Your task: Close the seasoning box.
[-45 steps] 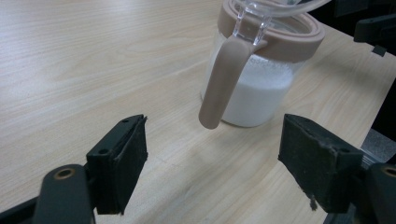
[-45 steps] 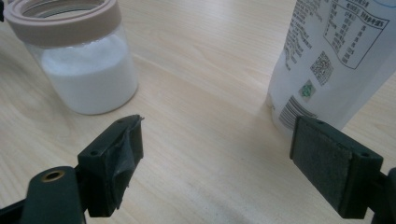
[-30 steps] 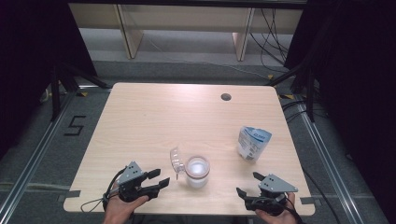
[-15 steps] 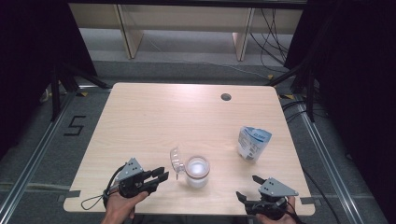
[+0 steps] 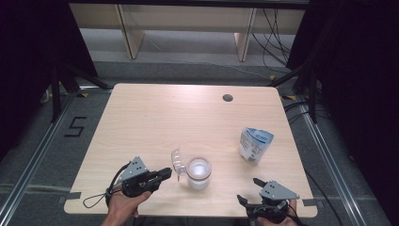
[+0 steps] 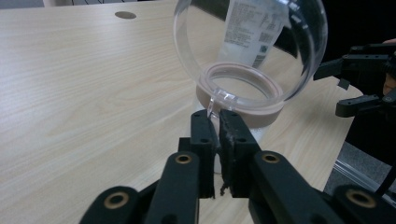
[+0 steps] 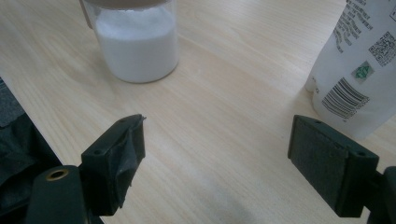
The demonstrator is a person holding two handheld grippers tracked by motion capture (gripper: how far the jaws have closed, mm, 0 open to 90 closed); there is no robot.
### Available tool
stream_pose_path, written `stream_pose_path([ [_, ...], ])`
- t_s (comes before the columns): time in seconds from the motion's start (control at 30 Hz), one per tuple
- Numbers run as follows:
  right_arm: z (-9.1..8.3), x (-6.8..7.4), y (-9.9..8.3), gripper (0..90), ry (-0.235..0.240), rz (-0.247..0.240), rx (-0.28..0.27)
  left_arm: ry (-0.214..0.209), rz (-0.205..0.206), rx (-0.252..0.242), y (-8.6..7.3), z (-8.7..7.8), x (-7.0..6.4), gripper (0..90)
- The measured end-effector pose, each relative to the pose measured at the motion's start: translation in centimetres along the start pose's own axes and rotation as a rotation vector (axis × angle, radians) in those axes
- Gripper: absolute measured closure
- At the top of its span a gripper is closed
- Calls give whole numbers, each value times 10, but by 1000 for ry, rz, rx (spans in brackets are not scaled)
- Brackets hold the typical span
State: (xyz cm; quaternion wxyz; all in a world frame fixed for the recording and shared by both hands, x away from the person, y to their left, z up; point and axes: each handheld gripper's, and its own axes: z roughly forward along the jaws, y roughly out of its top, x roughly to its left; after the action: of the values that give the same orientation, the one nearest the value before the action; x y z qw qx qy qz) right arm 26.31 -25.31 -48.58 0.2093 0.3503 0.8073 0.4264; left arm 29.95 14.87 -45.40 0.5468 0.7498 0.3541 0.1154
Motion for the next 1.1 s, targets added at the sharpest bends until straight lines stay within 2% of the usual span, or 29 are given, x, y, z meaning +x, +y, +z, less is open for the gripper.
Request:
stream_pose_path([
  [0.03, 0, 1, 0, 197, 6, 11, 7, -5, 14, -3, 1, 0, 0, 872],
  [0.07, -1, 4, 0, 197, 8, 42, 18, -3, 15, -4, 2, 1, -1, 885],
  [0.1, 0, 3, 0, 198, 21, 32, 13, -7, 12, -9, 2, 2, -3, 891],
  [0.13, 0, 2, 0, 199, 21, 37, 11, -5, 41, -1, 3, 2, -3, 892],
  [0.17, 0, 0, 0, 199, 19, 21, 6, -7, 43, -3, 4, 2, -4, 892],
  [0.27, 0, 1, 0, 200, 14, 13, 9, -10, 32, -16, 4, 5, -6, 892],
  [0.3, 0, 3, 0, 202, 22, 32, 12, -12, 44, -14, 5, 5, -6, 892],
  [0.33, 0, 3, 0, 202, 12, 31, 13, -13, 38, -15, 5, 5, -6, 892],
  [0.4, 0, 3, 0, 202, 11, 20, 12, -4, 41, -9, 6, 5, -7, 892],
  [0.43, 0, 3, 0, 202, 12, 19, 12, -4, 30, -15, 7, 6, -8, 892],
  [0.5, 1, 2, 0, 202, 13, 5, 6, -9, 50, -14, 8, 6, -7, 891],
  [0.53, 2, 1, 0, 202, 22, -8, -8, -8, 44, -15, 8, 6, -8, 891],
  [0.6, 2, 1, 0, 202, 29, -3, 1, -15, 37, -20, 9, 8, -8, 889],
  [0.7, 2, 1, 0, 202, 32, -2, 3, -12, 48, -19, 10, 9, -9, 886],
  [0.73, 2, 0, 0, 202, 10, -17, -7, -6, 60, -10, 10, 9, -9, 885],
  [0.8, 2, 1, 0, 204, 28, -5, 3, -14, 56, -16, 10, 11, -9, 880],
  [0.83, 2, 2, 0, 203, 29, -3, 3, -13, 40, -20, 10, 12, -10, 879],
  [0.87, 2, 2, 0, 203, 30, -3, 5, -15, 61, -15, 11, 12, -9, 878],
  [1.1, 2, 1, 0, 204, 30, -6, 7, -8, 70, -4, 12, 13, -11, 872],
])
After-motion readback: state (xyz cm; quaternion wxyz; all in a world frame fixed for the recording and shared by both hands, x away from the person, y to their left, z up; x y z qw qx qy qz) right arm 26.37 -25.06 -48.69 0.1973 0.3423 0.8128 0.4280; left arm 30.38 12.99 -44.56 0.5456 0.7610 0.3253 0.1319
